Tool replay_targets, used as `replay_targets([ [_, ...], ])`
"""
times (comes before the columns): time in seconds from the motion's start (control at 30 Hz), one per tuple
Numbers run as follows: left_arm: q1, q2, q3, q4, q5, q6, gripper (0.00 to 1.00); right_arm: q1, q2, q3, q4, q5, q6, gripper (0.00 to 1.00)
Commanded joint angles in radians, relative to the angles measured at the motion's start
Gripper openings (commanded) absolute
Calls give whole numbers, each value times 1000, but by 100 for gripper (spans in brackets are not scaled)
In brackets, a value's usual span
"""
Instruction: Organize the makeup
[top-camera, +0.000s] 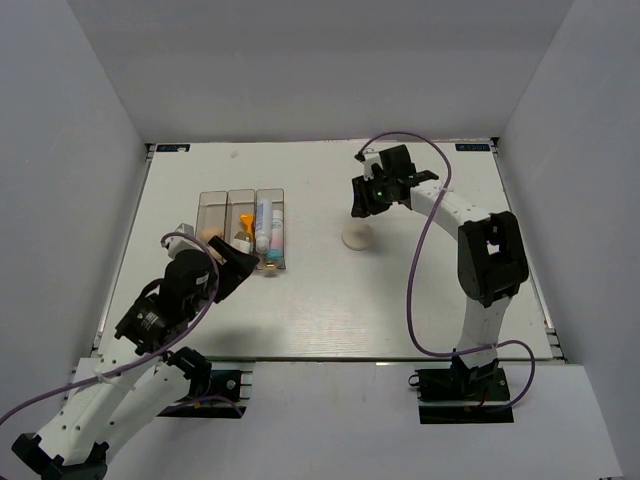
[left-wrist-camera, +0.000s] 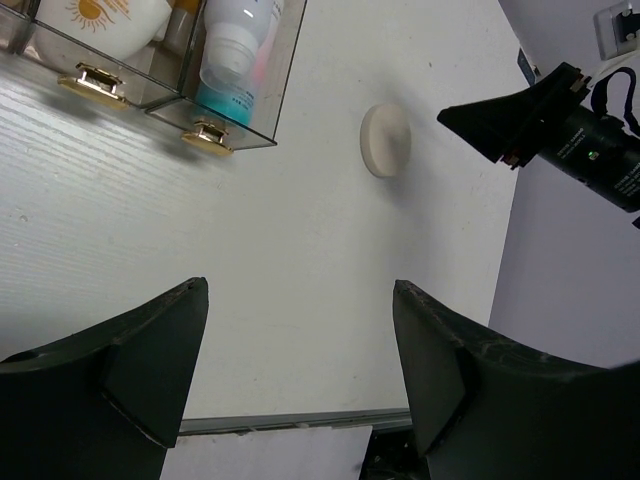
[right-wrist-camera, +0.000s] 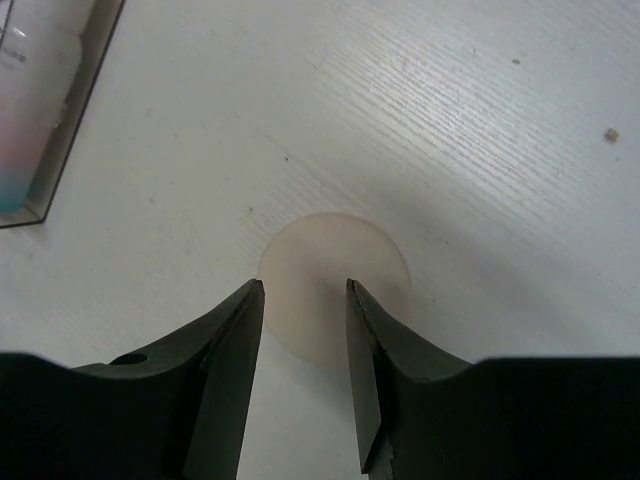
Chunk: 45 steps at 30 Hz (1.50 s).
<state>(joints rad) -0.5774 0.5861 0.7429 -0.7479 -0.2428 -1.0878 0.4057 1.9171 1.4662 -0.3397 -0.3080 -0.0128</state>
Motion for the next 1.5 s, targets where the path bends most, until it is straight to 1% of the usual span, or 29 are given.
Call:
replay_targets([
  [0.0, 5, 17, -7, 31, 13, 19, 84, -16, -67, 2, 8, 3, -38, 45],
  [0.1, 5, 20, -4, 30, 10, 19, 84, -27, -66, 2, 8, -2, -39, 45],
  [0.17, 5, 17, 0, 27, 5, 19, 84, -28, -56, 3, 2, 23, -47, 44],
  [0.3, 5, 3, -4, 15, -9, 12, 84, -42, -7, 2, -35, 44, -67, 44],
  [0.5, 5, 11, 12, -1, -15, 11, 84, -53, 31, -15, -42, 52, -88, 43],
  [1.1, 5, 35, 27, -7, -15, 9, 84, -57, 160, 14, -107, 20, -121, 43],
  [1.27, 5, 47, 33, -7, -13, 9, 84, -56, 192, 13, -117, 14, -121, 41],
  [1.33, 5, 53, 39, -8, -12, 11, 84, -61, 209, 19, -134, -2, -116, 37],
  [1.37, 5, 57, 42, -8, -12, 11, 84, -64, 212, 20, -139, -9, -116, 33],
  [1.4, 5, 60, 46, -8, -12, 11, 84, -65, 212, 19, -139, -31, -115, 22],
  [1.47, 5, 64, 49, -8, -12, 11, 84, -67, 207, 20, -143, -63, -113, 12],
])
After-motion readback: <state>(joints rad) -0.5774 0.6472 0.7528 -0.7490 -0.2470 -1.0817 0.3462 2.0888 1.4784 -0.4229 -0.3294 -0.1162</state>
